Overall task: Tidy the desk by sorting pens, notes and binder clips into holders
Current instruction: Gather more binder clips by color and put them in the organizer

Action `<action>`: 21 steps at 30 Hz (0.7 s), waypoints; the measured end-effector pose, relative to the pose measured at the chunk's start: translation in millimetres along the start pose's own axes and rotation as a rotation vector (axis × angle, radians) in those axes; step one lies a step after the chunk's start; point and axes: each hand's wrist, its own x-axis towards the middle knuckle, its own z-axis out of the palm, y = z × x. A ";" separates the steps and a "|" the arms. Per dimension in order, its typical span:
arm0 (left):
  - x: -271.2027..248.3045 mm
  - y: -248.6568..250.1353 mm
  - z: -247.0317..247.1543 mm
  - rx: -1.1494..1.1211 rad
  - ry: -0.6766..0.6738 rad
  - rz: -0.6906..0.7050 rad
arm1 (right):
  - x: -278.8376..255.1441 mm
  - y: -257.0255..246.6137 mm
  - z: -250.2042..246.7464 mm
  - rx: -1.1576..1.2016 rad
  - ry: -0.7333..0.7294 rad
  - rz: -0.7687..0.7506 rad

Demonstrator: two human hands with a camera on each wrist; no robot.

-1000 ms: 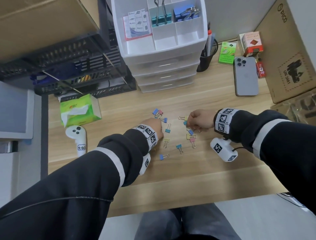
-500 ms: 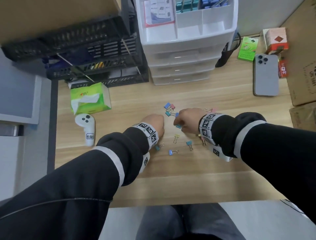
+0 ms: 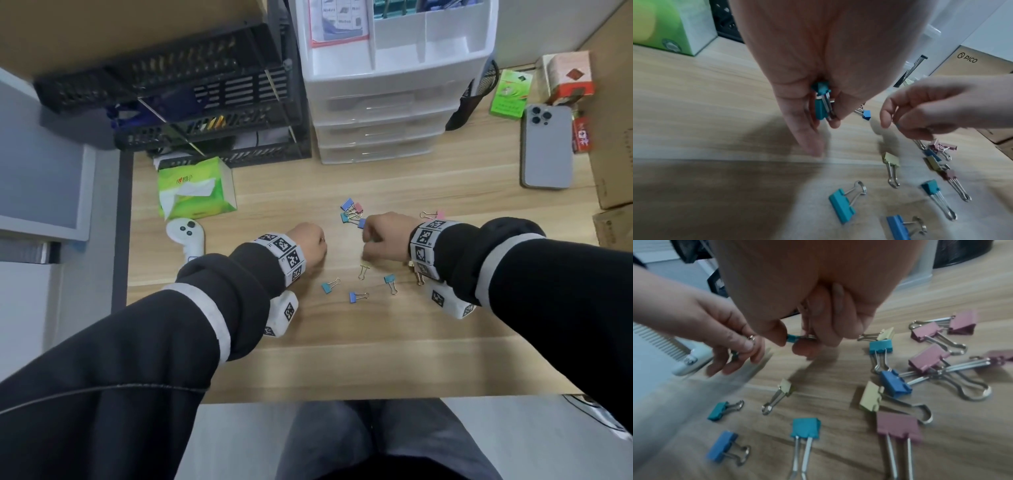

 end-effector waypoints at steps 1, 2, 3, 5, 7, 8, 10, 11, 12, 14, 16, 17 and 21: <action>-1.9 -0.3 0.6 -0.011 -0.016 -0.024 | -0.5 0.8 -0.3 0.043 -0.016 0.039; -3.1 -0.7 1.7 -0.023 -0.030 -0.044 | -0.5 2.0 -0.3 0.065 -0.027 0.069; -4.5 -0.6 2.9 -0.036 -0.042 -0.057 | -1.1 3.1 -0.3 0.077 -0.038 0.095; -8.6 1.1 4.3 -0.054 -0.081 -0.061 | -5.5 3.8 -0.5 0.109 -0.049 0.133; -11.7 2.4 6.5 -0.060 -0.116 -0.059 | -10.3 4.0 -0.8 0.137 -0.057 0.151; -12.2 2.5 7.9 -0.061 -0.126 -0.061 | -12.2 4.3 -0.1 0.137 -0.064 0.149; -13.2 3.2 9.9 -0.039 -0.144 -0.066 | -16.4 5.4 1.3 0.106 -0.093 0.142; -13.3 3.5 10.8 -0.023 -0.148 -0.066 | -18.0 5.8 2.3 0.076 -0.120 0.143; -13.5 3.8 12.0 -0.011 -0.148 -0.060 | -18.8 6.6 3.5 0.024 -0.153 0.141; -14.6 4.1 14.5 0.019 -0.149 -0.039 | -19.1 7.7 7.2 -0.120 -0.202 0.133; -15.1 4.1 18.7 0.072 -0.163 -0.023 | -19.9 9.3 12.4 -0.227 -0.199 0.127; -15.3 3.8 20.5 0.106 -0.163 -0.019 | -19.5 9.9 15.4 -0.261 -0.192 0.129; -14.7 6.5 25.3 0.186 -0.151 0.001 | -16.9 6.1 25.9 -0.341 -0.172 0.132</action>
